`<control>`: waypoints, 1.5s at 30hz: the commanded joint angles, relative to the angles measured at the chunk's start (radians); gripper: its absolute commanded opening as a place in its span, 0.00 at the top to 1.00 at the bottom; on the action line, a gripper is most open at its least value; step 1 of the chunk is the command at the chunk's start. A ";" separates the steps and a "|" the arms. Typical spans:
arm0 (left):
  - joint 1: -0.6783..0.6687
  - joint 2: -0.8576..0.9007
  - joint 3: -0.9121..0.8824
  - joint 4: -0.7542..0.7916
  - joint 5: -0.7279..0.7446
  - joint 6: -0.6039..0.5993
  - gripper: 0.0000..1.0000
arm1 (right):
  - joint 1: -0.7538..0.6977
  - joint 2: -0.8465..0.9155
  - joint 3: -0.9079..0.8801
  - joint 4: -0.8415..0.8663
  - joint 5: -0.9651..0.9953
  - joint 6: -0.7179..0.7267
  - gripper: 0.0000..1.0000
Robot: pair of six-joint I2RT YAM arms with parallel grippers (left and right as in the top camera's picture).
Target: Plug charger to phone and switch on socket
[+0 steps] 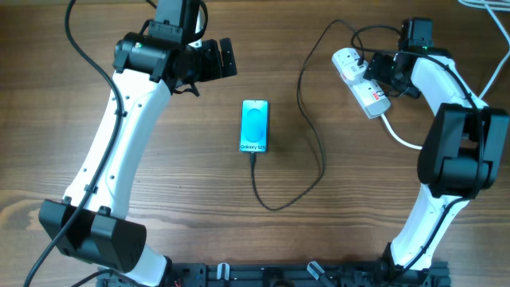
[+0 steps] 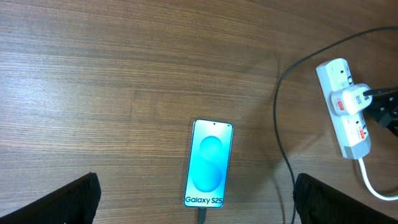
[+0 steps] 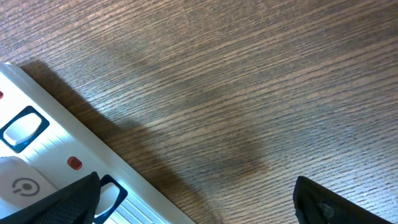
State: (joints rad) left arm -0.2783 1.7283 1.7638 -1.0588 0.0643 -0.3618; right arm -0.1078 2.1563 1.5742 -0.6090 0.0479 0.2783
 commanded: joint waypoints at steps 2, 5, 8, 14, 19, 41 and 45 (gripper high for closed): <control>0.001 0.004 -0.003 -0.001 -0.013 -0.013 0.00 | 0.008 0.015 -0.019 -0.035 -0.058 -0.015 0.00; 0.001 0.004 -0.003 -0.001 -0.013 -0.013 0.00 | 0.008 0.021 -0.034 -0.031 -0.059 -0.013 0.00; 0.001 0.004 -0.003 -0.001 -0.013 -0.013 0.00 | 0.008 0.042 -0.036 -0.029 -0.109 -0.014 0.00; 0.001 0.004 -0.003 -0.001 -0.013 -0.013 0.00 | 0.009 0.051 -0.037 -0.050 -0.121 -0.015 0.00; 0.001 0.004 -0.003 -0.001 -0.013 -0.013 0.00 | 0.009 0.051 -0.037 -0.064 -0.121 -0.015 0.00; 0.001 0.004 -0.003 -0.001 -0.013 -0.013 0.00 | 0.052 -1.089 -0.313 -0.317 0.034 0.148 0.00; 0.001 0.004 -0.003 -0.001 -0.014 -0.013 0.00 | 0.052 -1.233 -0.352 -0.367 0.034 0.148 0.00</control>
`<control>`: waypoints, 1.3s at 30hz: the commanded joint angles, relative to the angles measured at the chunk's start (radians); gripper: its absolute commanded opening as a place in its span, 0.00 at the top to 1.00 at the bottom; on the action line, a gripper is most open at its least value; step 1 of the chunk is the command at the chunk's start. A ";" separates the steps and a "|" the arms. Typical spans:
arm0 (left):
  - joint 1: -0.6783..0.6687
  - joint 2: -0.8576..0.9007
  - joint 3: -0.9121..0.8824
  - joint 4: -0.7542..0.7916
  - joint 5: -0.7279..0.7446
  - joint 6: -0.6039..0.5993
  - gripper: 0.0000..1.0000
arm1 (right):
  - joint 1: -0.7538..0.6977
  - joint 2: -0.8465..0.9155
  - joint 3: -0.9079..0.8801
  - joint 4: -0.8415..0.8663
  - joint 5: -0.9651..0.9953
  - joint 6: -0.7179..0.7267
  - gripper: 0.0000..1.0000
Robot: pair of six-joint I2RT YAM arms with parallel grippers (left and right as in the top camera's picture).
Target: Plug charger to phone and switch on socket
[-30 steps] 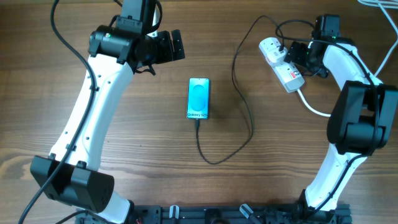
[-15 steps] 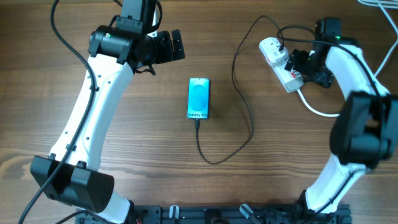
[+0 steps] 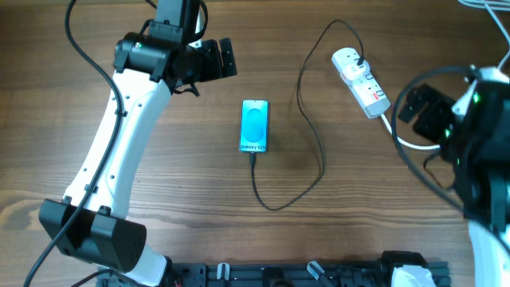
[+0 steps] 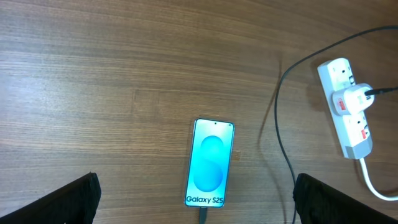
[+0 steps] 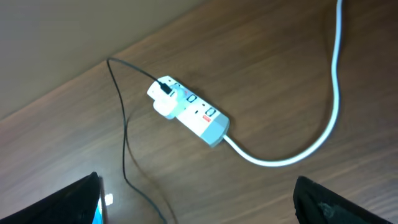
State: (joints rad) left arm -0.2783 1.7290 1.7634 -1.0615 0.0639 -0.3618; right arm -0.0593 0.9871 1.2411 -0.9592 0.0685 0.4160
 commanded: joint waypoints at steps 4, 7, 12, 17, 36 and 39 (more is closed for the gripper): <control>0.001 0.003 -0.002 0.002 -0.013 -0.013 0.00 | 0.003 -0.134 -0.019 -0.063 0.013 0.010 0.00; 0.001 0.003 -0.002 0.002 -0.013 -0.013 0.00 | 0.003 -0.169 -0.019 -0.106 0.009 0.014 0.00; 0.001 0.003 -0.002 0.002 -0.013 -0.013 0.00 | 0.003 -0.238 -0.019 -0.191 0.010 0.010 0.00; 0.001 0.003 -0.002 0.002 -0.013 -0.013 0.00 | 0.003 -0.417 -0.019 -0.234 0.010 0.003 0.00; 0.001 0.003 -0.002 0.002 -0.013 -0.013 0.00 | 0.003 -0.637 -0.019 -0.518 -0.148 0.407 0.00; 0.001 0.003 -0.002 0.002 -0.013 -0.013 0.00 | 0.003 -0.637 -0.019 -0.632 -0.148 0.571 0.00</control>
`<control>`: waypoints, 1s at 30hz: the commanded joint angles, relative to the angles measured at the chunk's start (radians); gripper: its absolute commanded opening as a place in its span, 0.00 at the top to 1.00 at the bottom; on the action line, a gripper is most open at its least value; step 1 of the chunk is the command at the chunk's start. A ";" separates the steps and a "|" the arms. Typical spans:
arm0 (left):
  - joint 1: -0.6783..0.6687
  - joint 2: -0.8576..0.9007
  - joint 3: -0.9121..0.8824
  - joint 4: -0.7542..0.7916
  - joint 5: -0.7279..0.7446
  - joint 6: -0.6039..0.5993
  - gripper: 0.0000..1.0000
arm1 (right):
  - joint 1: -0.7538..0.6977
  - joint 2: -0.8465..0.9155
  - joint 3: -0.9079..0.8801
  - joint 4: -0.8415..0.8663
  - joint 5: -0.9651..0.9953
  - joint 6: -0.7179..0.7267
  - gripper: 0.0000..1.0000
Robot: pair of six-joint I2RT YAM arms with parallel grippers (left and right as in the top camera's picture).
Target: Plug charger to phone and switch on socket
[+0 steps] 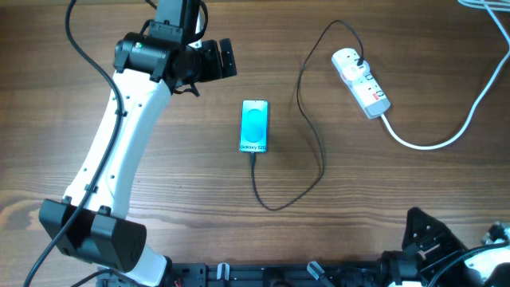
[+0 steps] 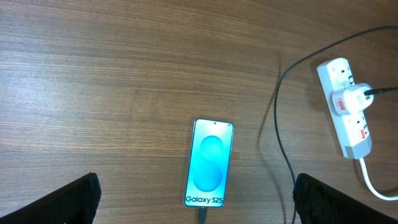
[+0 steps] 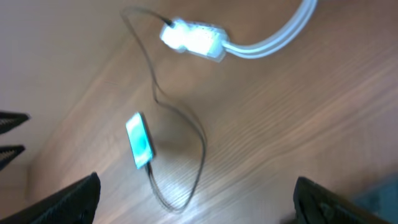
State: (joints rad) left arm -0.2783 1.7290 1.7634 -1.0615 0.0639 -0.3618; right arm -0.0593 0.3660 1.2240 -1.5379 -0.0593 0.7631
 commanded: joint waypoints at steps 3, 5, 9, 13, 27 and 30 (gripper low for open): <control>0.001 0.003 -0.002 0.002 -0.013 -0.013 0.00 | 0.003 -0.016 -0.004 -0.070 -0.022 0.211 0.00; 0.001 0.003 -0.002 0.002 -0.013 -0.013 0.00 | 0.003 -0.016 -0.004 -0.059 -0.035 0.237 0.00; 0.001 0.003 -0.002 0.002 -0.013 -0.013 0.00 | 0.003 -0.016 -0.005 0.109 -0.047 -0.154 0.00; 0.001 0.003 -0.002 0.002 -0.013 -0.013 0.00 | 0.003 -0.016 -0.083 0.274 -0.047 -0.499 0.00; 0.001 0.003 -0.002 0.002 -0.013 -0.013 0.00 | 0.004 -0.298 -0.882 1.206 -0.231 -0.803 0.00; 0.001 0.003 -0.002 0.002 -0.013 -0.013 0.00 | 0.007 -0.364 -1.020 1.304 -0.223 -0.815 0.00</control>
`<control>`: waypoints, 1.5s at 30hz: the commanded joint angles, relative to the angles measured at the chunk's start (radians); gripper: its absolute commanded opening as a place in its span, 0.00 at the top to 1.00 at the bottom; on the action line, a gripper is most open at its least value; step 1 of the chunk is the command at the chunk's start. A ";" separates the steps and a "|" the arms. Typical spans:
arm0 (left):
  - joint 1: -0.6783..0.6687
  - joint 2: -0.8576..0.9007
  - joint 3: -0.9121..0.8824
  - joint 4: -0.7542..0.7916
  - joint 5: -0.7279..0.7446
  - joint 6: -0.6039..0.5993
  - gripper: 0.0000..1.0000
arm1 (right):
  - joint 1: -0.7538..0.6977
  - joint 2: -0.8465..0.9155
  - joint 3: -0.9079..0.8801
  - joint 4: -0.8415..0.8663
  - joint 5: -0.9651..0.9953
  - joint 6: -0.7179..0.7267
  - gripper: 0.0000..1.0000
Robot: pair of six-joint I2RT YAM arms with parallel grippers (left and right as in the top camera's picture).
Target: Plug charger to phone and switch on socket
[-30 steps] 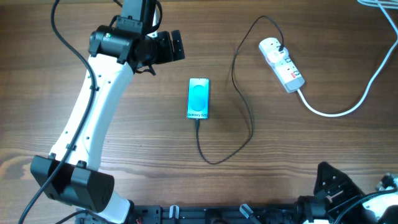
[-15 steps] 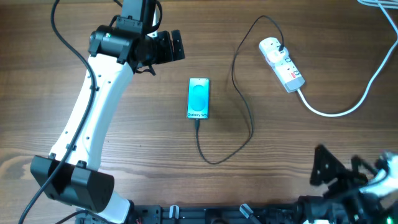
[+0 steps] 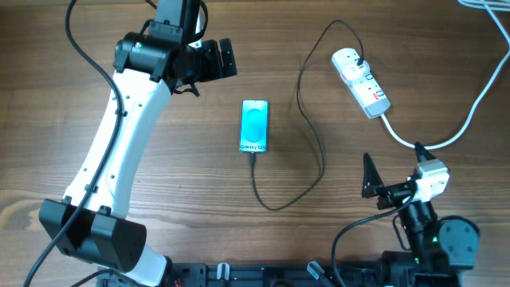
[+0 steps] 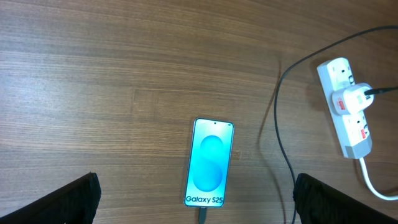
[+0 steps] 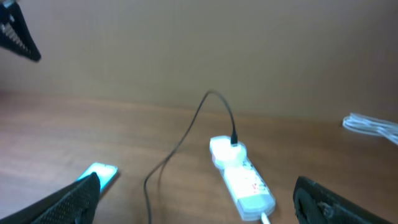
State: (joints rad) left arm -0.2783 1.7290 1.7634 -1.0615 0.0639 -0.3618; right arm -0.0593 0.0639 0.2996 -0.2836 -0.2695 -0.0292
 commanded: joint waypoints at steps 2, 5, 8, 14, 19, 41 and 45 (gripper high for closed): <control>0.001 0.003 -0.002 0.002 -0.013 -0.013 0.00 | 0.010 -0.061 -0.157 0.093 -0.009 -0.014 0.00; 0.001 0.003 -0.002 0.002 -0.013 -0.013 0.00 | 0.023 -0.061 -0.198 0.112 0.065 0.040 0.00; 0.001 0.003 -0.002 0.002 -0.013 -0.013 0.00 | 0.033 -0.061 -0.258 0.221 0.097 0.027 0.00; 0.001 0.003 -0.002 0.002 -0.013 -0.013 0.00 | 0.035 -0.061 -0.295 0.294 0.158 0.029 0.00; 0.001 0.003 -0.002 0.002 -0.013 -0.013 0.00 | 0.035 -0.061 -0.295 0.290 0.158 0.030 0.00; -0.003 0.005 -0.003 0.003 -0.013 -0.013 0.00 | 0.035 -0.060 -0.295 0.291 0.158 0.032 0.00; -0.006 -0.023 -0.003 -0.023 -0.013 -0.013 0.00 | 0.035 -0.060 -0.295 0.291 0.158 0.032 0.00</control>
State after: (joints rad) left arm -0.2794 1.7290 1.7630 -1.0687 0.0639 -0.3622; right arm -0.0288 0.0174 0.0093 0.0021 -0.1291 -0.0048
